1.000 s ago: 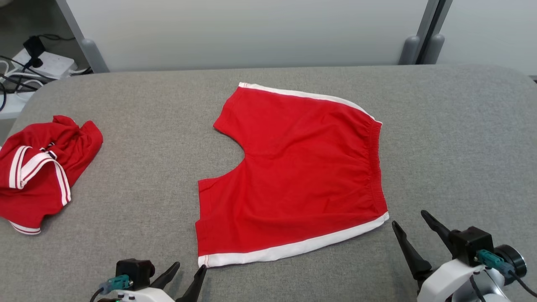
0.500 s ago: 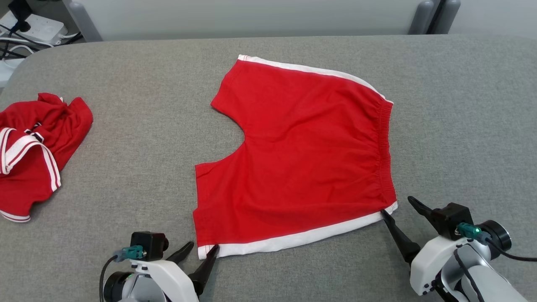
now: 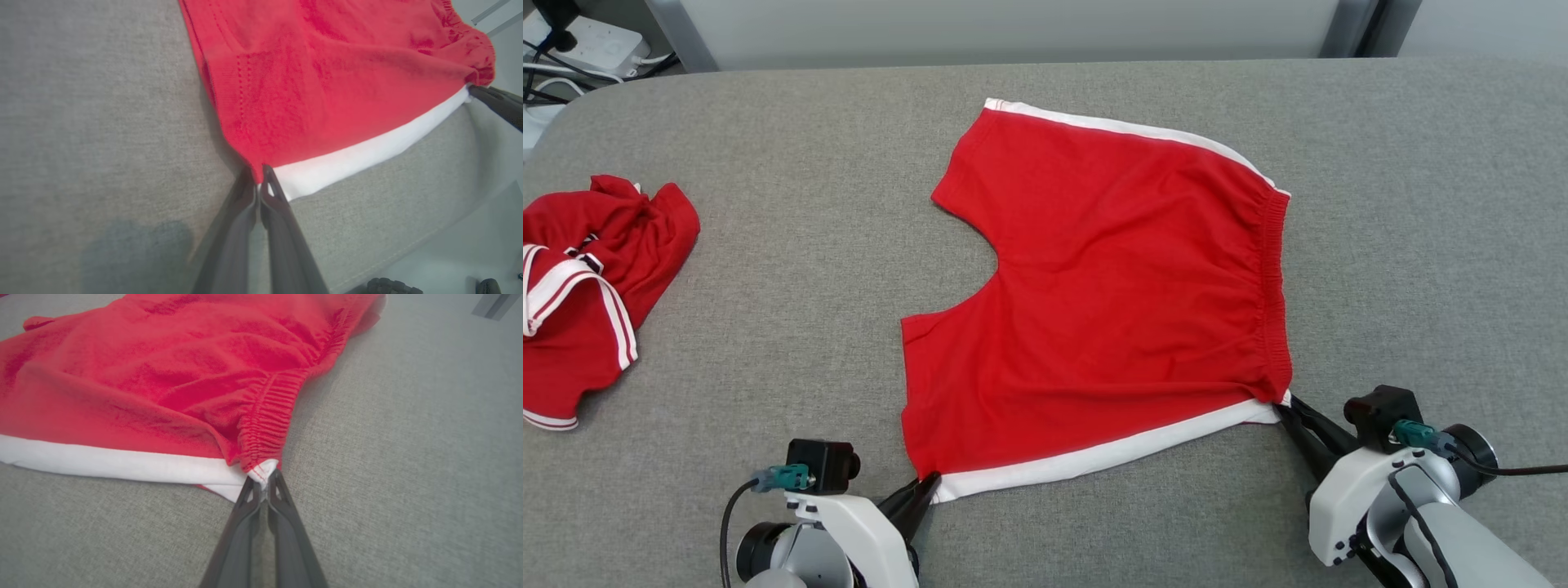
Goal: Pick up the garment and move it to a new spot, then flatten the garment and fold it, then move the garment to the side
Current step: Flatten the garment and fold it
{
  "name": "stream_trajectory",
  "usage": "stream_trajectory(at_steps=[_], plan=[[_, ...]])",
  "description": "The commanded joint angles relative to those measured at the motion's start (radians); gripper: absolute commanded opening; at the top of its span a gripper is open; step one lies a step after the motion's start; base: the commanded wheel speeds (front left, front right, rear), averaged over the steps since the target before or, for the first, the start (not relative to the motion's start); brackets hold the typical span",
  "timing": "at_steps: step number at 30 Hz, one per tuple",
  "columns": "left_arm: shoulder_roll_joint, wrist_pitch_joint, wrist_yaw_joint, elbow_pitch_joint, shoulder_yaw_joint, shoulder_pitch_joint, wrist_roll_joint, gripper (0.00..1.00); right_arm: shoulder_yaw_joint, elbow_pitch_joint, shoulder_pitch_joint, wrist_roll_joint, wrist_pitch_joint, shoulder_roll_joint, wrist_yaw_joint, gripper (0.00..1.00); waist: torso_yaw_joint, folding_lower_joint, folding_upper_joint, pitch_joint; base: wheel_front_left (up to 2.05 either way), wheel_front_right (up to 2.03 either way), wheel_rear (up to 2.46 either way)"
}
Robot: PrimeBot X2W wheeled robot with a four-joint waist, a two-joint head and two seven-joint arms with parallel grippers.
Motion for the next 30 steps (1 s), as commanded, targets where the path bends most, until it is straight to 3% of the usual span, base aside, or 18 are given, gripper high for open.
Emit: stream_trajectory(at_steps=[1, 9, 20, 25, 30], plan=[[0.020, 0.007, -0.002, -0.018, 0.028, -0.003, -0.008, 0.00, 0.016, -0.010, -0.003, 0.008, -0.013, -0.013, -0.003, 0.00, 0.001, 0.0000, 0.0000, -0.001, 0.00, 0.00, 0.00], [0.064, 0.026, 0.053, -0.150, 0.051, 0.126, -0.039, 0.00, -0.016, -0.080, 0.122, 0.056, -0.044, -0.046, -0.003, 0.00, 0.009, 0.0000, 0.0000, -0.014, 0.00, 0.00, 0.00], [0.143, 0.090, 0.177, -0.457, 0.102, 0.317, -0.079, 0.00, -0.193, -0.396, 0.399, 0.014, 0.088, -0.050, -0.003, 0.00, 0.005, 0.0000, 0.0000, -0.016, 0.00, 0.00, 0.00], [0.186, 0.134, 0.188, -0.570, 0.137, 0.287, -0.100, 0.00, -0.264, -0.532, 0.400, 0.035, 0.180, -0.026, -0.003, 0.00, -0.013, 0.0000, 0.0000, -0.009, 0.00, 0.00, 0.00], [0.232, 0.186, 0.169, -0.618, 0.181, 0.166, -0.120, 0.00, -0.285, -0.573, 0.292, 0.106, 0.258, -0.002, -0.003, 0.00, -0.036, 0.0000, 0.0000, 0.021, 0.00, 0.00, 0.00]])
